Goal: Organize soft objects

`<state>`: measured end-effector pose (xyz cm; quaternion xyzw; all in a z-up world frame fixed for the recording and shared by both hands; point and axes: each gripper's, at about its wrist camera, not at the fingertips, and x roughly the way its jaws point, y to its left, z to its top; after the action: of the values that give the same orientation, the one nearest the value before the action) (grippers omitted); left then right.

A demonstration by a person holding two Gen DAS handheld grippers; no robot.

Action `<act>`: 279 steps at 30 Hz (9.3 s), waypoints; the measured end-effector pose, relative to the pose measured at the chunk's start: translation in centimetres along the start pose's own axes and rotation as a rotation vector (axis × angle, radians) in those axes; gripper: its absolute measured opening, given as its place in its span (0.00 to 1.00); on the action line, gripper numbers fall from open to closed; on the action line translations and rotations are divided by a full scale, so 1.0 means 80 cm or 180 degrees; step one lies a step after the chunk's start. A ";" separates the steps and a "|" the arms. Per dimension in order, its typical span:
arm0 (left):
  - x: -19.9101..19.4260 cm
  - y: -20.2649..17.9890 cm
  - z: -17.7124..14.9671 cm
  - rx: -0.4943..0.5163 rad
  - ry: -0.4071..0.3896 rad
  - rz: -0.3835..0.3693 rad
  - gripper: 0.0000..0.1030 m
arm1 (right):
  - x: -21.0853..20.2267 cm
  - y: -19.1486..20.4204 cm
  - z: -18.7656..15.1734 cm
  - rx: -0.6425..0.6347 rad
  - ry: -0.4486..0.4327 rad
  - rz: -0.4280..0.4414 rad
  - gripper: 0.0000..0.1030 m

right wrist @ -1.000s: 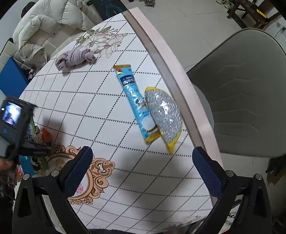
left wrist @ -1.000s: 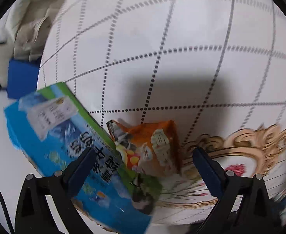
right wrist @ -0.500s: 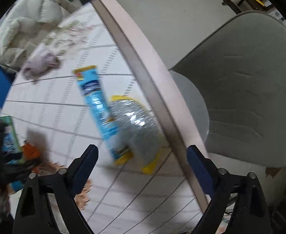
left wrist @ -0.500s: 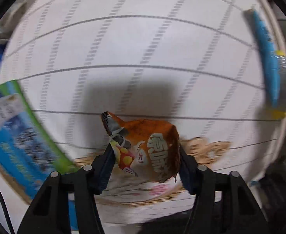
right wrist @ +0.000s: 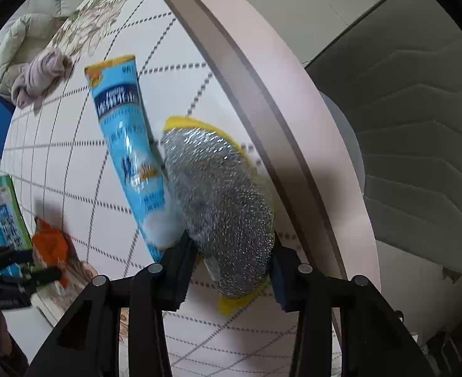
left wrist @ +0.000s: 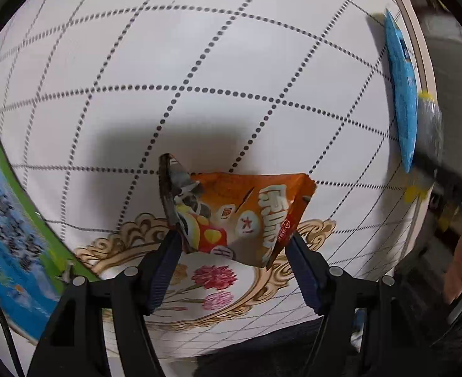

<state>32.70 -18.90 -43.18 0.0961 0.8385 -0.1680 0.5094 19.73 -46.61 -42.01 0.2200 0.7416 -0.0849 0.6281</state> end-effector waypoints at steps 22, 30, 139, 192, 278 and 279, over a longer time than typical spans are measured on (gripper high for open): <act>-0.139 0.060 -0.125 -0.0417 -0.1464 -0.0170 0.52 | -0.132 0.179 -0.095 -0.0777 -0.0509 0.0501 0.40; -0.201 0.260 -0.251 -0.1170 -0.1876 0.0090 0.52 | -0.136 0.406 -0.158 -0.1372 -0.0357 0.0924 0.40; -0.087 -0.123 0.186 0.2337 -0.1263 0.2467 0.99 | -0.018 0.102 0.081 -0.0206 -0.0052 -0.0298 1.00; -0.173 0.341 -0.087 -0.1110 -0.0989 -0.0984 0.45 | -0.049 0.546 -0.125 -0.1031 -0.0065 0.0594 0.18; -0.327 0.207 -0.617 -0.1477 -0.3397 0.0527 1.00 | -0.403 0.488 -0.437 -0.1927 -0.2155 -0.0023 1.00; -0.327 0.207 -0.617 -0.1481 -0.3401 0.0536 1.00 | -0.405 0.488 -0.439 -0.1928 -0.2170 -0.0023 1.00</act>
<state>9.72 15.44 -2.09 -0.0499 0.4699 0.0363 0.8806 8.91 -4.91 2.16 -0.0167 0.4846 0.0660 0.8721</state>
